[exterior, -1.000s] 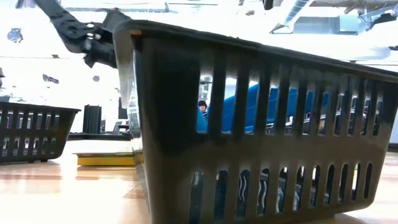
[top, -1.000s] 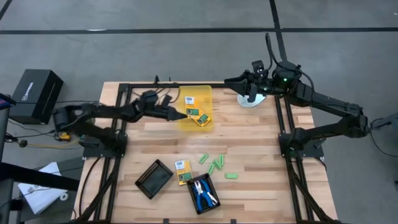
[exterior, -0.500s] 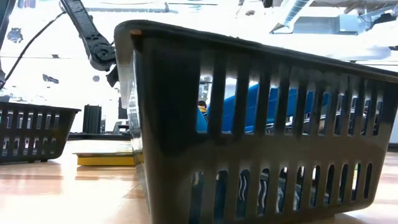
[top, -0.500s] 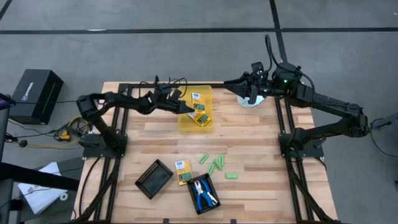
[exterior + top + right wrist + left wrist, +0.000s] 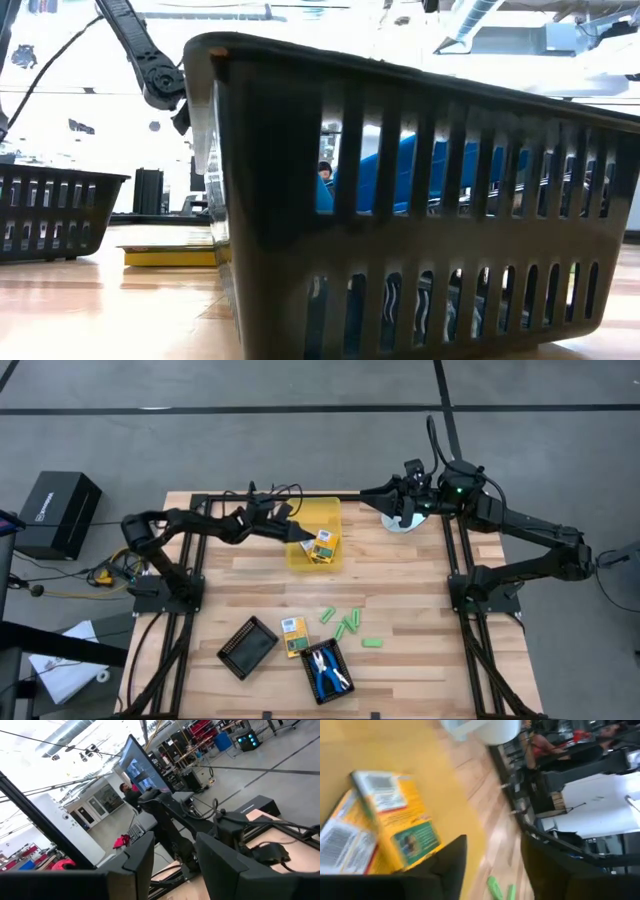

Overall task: Pick & Place School Supplies
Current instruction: Put the box of crayon into the yellow bin

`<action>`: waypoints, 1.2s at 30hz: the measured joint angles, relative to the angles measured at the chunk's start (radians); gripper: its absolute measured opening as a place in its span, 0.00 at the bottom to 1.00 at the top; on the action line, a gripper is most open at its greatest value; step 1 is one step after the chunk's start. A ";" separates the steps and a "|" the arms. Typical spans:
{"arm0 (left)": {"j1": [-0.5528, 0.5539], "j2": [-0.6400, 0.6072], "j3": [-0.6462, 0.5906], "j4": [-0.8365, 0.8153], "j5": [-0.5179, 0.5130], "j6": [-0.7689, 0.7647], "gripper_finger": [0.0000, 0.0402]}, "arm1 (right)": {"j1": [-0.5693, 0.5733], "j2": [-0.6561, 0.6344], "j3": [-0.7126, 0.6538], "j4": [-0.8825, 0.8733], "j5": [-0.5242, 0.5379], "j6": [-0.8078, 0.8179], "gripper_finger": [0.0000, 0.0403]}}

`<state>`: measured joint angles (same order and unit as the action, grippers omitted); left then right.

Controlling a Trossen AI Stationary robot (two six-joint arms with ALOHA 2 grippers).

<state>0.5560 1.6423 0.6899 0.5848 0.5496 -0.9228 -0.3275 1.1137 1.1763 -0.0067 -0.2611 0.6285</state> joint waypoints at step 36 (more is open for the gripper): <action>-0.885 -0.380 -0.001 -0.527 -0.506 -0.076 0.27 | 0.209 0.223 0.000 -0.166 -0.162 -0.116 0.30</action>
<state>-0.3294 1.2619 0.6888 0.0581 0.0437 -0.9985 -0.1183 1.3365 1.1763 -0.1730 -0.4232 0.5129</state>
